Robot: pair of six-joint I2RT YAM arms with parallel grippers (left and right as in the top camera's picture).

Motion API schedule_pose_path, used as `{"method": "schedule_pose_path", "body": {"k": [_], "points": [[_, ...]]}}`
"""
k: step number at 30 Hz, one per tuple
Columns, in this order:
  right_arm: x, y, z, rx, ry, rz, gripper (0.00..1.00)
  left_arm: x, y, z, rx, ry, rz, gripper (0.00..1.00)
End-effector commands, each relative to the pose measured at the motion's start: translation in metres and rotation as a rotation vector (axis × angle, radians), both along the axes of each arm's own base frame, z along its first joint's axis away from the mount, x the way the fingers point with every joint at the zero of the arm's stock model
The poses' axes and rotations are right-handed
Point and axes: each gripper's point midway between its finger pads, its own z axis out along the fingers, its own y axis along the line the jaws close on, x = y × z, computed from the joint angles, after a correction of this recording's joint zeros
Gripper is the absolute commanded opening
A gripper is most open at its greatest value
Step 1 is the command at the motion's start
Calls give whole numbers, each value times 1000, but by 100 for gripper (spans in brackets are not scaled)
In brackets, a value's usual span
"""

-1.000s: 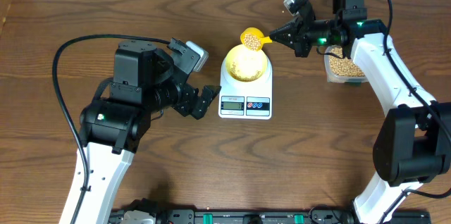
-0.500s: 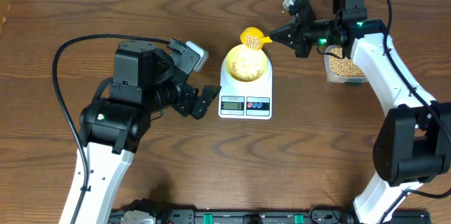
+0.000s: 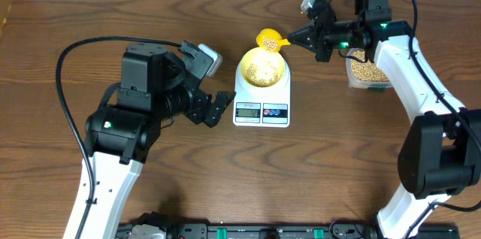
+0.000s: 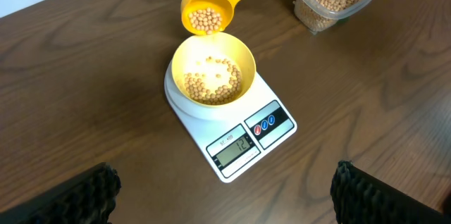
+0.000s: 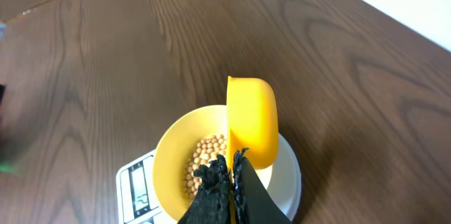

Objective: Scoop item into bowl and weigh 50g on scale
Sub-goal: 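Tip the scoop with the right gripper to pour soybeans into the bowl, then lift the empty scoop away from the bowl back toward the tub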

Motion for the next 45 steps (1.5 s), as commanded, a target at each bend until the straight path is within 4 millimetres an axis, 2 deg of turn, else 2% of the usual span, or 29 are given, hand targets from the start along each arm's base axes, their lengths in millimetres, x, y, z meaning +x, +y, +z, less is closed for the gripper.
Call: {"method": "schedule_pose_path", "body": {"k": [1, 9, 17, 24, 29, 33, 35, 37, 42, 45], "points": [[-2, 5, -3, -11, -56, 48, 1, -2, -1, 0, -15, 9, -6, 98], [-2, 5, -3, -38, -156, 100, 1, -2, -1, 0, -16, 9, -6, 97], [-5, 11, -3, -86, -341, 210, 1, -2, -1, 0, -16, 9, -6, 98], [-12, 24, -3, -83, -348, 245, 1, -2, -1, 0, -16, 9, -6, 98], [-13, 26, -3, -63, -273, 210, 1, -2, -1, 0, -16, 9, -6, 98], [-8, 25, 0, -22, -149, 126, 1, -2, -1, 0, -16, 9, -6, 98], [3, 22, 8, 36, -20, 14, 1, -2, -1, 0, -16, 9, -6, 98], [11, 18, 12, 63, 25, -44, 1, -2, -1, 0, -15, 9, -6, 98], [44, -1, 20, 79, 99, -278, 1, -2, -1, 0, -16, 9, -6, 97], [64, -23, 19, 31, 107, -476, 1, -2, -1, 0, -16, 9, -6, 98]]}}
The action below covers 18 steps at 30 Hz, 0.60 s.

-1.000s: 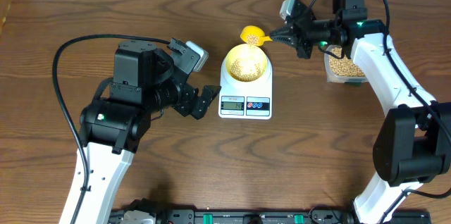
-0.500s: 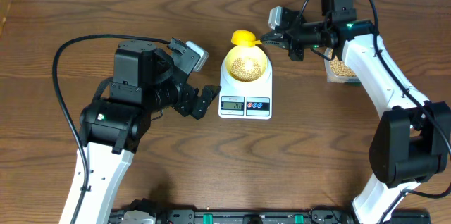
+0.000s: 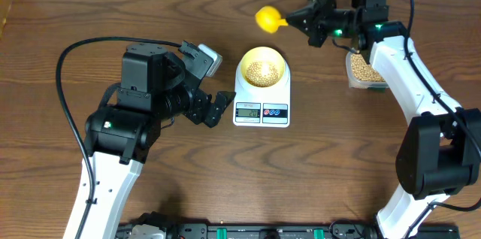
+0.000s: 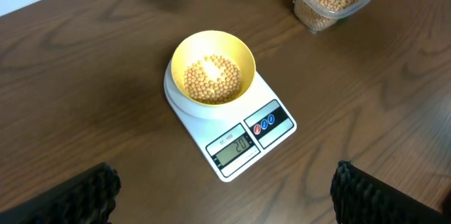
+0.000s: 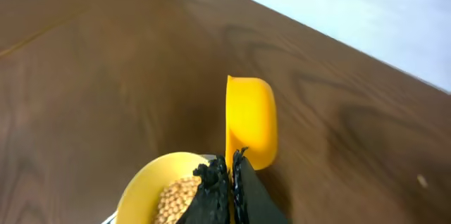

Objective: Scoop item into bowl and weigh 50g on scale
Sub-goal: 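Lift the empty scoop away from the bowl back toward the tub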

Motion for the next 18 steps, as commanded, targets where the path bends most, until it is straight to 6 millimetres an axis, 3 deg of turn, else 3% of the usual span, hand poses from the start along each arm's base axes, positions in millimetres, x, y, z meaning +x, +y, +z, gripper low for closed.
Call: {"method": "schedule_pose_path", "body": {"k": [1, 8, 10, 15, 18], "points": [[29, -38, 3, -50, 79, -334, 1, -2, -1, 0, -16, 7, -6, 98], [36, -78, 27, -166, 0, -554, 1, -2, -1, 0, -16, 7, -6, 98], [37, -102, 30, -238, -18, -675, 1, -2, -1, 0, -16, 7, -6, 98], [29, -143, 17, -404, 18, -856, 1, -2, -1, 0, -16, 7, -6, 98], [19, -152, 5, -465, 64, -880, 1, -2, -1, 0, -16, 7, -6, 98]]}}
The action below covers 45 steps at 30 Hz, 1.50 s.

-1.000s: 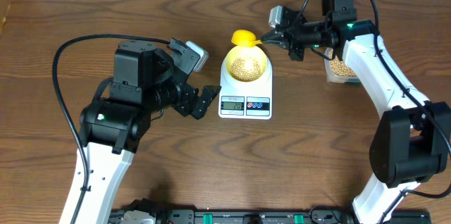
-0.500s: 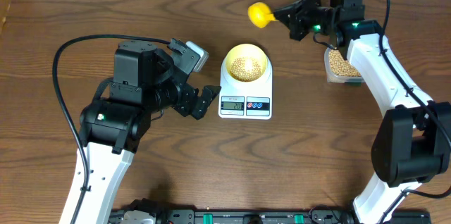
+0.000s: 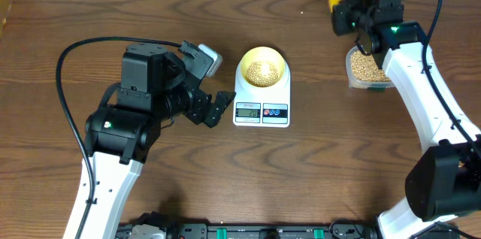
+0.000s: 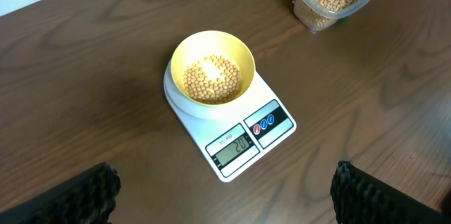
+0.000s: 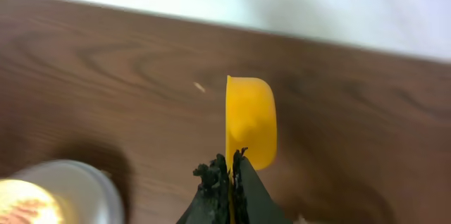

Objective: Scoop item into bowl and weigh 50g on scale
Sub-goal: 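Lift the empty scoop away from the bowl back toward the tub, then lower the scoop into the soybean tub again with the right gripper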

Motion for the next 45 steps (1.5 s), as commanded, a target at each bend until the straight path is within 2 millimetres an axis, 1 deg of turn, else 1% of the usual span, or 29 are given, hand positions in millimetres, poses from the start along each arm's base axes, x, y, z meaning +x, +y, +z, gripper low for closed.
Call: {"method": "schedule_pose_path", "body": {"k": [1, 5, 6, 12, 26, 33, 37, 41, 45], "points": [[-8, -31, 0, -98, 26, -129, 1, -2, -1, 0, -14, 7, -4, 98], [-19, -51, -10, -156, 82, -207, 1, -2, -1, 0, -14, 7, -4, 98], [-22, -62, -11, -166, 92, -267, 1, -2, -1, 0, -14, 7, -4, 98], [-32, -78, -19, -180, 146, -304, 1, -2, -1, 0, -14, 7, -4, 98], [-51, -82, -33, -213, 241, -303, 1, -2, -1, 0, -14, 7, -4, 98], [-66, -84, -42, -233, 313, -297, 1, -2, -1, 0, -14, 7, -4, 98], [-74, -91, -46, -245, 350, -310, 1, -2, -1, 0, -14, 7, -4, 98], [-76, -98, -49, -244, 361, -326, 2, -2, -1, 0, -14, 7, -4, 98], [-81, -106, -59, -242, 383, -340, 2, -2, -1, 0, -14, 7, -4, 98]]}}
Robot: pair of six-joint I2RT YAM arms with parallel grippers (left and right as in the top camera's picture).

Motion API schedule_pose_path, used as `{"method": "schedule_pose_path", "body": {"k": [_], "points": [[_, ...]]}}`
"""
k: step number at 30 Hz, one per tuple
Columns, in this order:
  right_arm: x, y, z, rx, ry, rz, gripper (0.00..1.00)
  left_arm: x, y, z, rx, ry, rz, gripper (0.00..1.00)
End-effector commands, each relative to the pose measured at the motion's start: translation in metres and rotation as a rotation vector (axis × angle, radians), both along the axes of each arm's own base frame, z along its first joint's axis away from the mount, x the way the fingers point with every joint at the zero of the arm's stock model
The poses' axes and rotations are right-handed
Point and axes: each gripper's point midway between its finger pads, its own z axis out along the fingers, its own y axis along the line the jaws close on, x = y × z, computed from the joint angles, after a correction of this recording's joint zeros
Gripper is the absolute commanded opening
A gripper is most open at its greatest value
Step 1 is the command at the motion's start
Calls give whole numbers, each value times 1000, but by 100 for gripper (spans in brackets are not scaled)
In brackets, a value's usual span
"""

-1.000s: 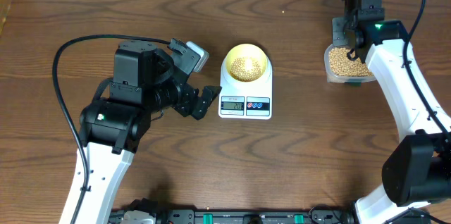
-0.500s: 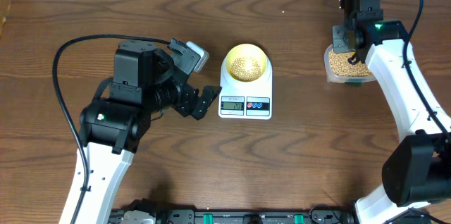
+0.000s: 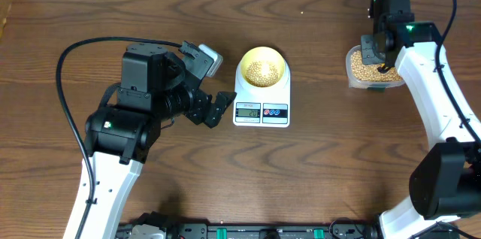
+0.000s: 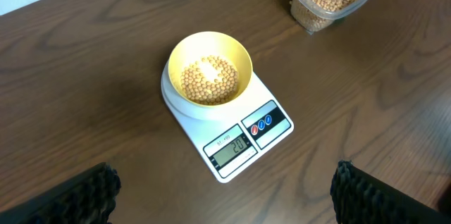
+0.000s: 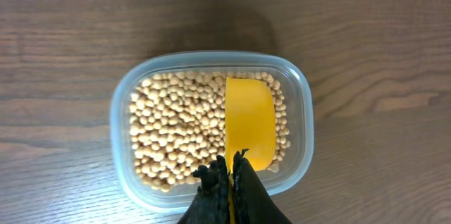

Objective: Scoop item into bowl and weigh 50g on scale
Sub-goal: 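Lower the scoop into the soybean tub again with the right gripper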

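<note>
A yellow bowl (image 3: 262, 67) partly filled with soybeans sits on the white scale (image 3: 261, 101); its display (image 4: 232, 145) reads about 20. My right gripper (image 5: 231, 162) is shut on the handle of the yellow scoop (image 5: 249, 122), which hangs over the clear container of soybeans (image 5: 183, 129) at the right (image 3: 367, 71). In the left wrist view the scoop shows above the container. My left gripper (image 4: 225, 189) is open, low and left of the scale, holding nothing.
The wooden table (image 3: 323, 164) carries only the scale and the container. The left arm's black body (image 3: 150, 89) stands close to the scale's left side. A pale wall edge runs along the back.
My right gripper has moved with the scoop from the table's back edge to over the soybean container. The left arm, bowl and scale are as before.
The scoop was tipped over the bowl with beans in it, scale reading about 12. Then it was raised behind the bowl, reading about 20. Then it was at the back edge near the container, and now it hangs over the container's beans.
</note>
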Motion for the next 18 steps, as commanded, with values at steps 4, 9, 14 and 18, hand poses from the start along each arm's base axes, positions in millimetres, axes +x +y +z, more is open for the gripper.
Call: {"method": "schedule_pose_path", "body": {"k": [4, 9, 14, 18], "points": [[-8, -10, -17, 30, 9, -37, 1, -1, 0, 0, -9, 5, 2, 98], [-11, -7, -35, 47, 16, -30, 1, -1, 0, -1, -8, 7, 2, 98], [-14, 4, -42, 108, 35, -1, 1, 0, 0, -1, -8, 8, 2, 97], [-11, 28, -43, 235, 28, 59, 1, 0, 0, -3, -7, 12, 2, 98]]}}
